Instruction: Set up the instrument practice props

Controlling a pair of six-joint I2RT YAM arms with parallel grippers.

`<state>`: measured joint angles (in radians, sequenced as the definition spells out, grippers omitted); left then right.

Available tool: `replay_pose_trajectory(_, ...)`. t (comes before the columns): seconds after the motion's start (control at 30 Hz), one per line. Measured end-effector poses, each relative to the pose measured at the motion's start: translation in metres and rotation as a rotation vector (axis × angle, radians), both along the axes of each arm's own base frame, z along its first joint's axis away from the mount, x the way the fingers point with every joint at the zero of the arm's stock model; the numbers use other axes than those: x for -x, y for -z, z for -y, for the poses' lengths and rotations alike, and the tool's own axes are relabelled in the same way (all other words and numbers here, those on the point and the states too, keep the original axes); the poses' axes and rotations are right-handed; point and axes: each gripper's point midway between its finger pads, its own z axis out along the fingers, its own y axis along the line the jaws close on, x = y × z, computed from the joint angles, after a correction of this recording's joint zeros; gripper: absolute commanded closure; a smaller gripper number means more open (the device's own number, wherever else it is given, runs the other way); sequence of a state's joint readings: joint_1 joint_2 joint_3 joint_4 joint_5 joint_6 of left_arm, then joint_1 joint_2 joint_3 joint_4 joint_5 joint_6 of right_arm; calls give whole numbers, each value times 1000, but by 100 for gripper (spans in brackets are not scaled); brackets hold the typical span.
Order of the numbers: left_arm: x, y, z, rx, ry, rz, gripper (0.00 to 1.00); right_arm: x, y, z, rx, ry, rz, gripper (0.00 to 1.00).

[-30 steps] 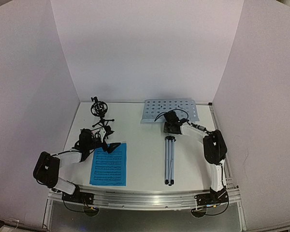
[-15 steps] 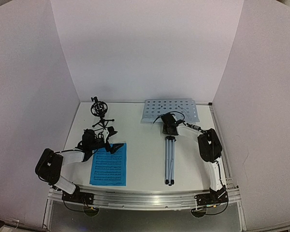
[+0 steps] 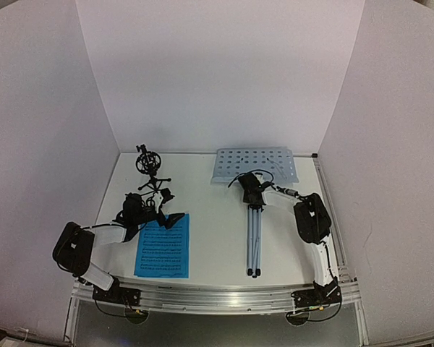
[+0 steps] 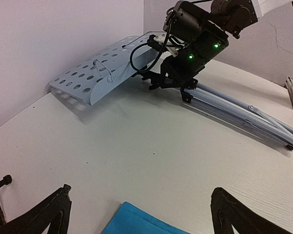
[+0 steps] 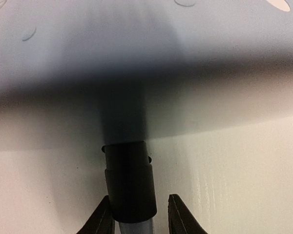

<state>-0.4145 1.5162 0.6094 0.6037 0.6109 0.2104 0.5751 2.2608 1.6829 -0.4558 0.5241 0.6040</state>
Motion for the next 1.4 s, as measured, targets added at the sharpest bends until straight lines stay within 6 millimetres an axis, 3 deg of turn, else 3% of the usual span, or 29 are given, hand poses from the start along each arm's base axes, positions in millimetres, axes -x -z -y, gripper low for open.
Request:
replay_pose_trajectory(0.33, -3, 1, -2, -9, -19, 8, 1, 0, 3, 1, 15, 20, 0, 60)
replay_pose_trajectory(0.5, -3, 1, -2, -27, -13, 38, 0, -5, 5, 0, 19, 36, 17, 72)
replay_pose_trajectory(0.67, -8, -2, -4, -51, -25, 80, 0, -6, 5, -4, 24, 16, 17, 100)
replay_pose_trajectory(1.23, -25, -20, -3, -53, -65, 116, 0, -10, -5, -5, -69, 36, 76, 100)
replay_pose_trajectory(1.4, -28, -20, 6, -60, -43, 93, 2, -10, -21, -9, -130, -7, 150, 100)
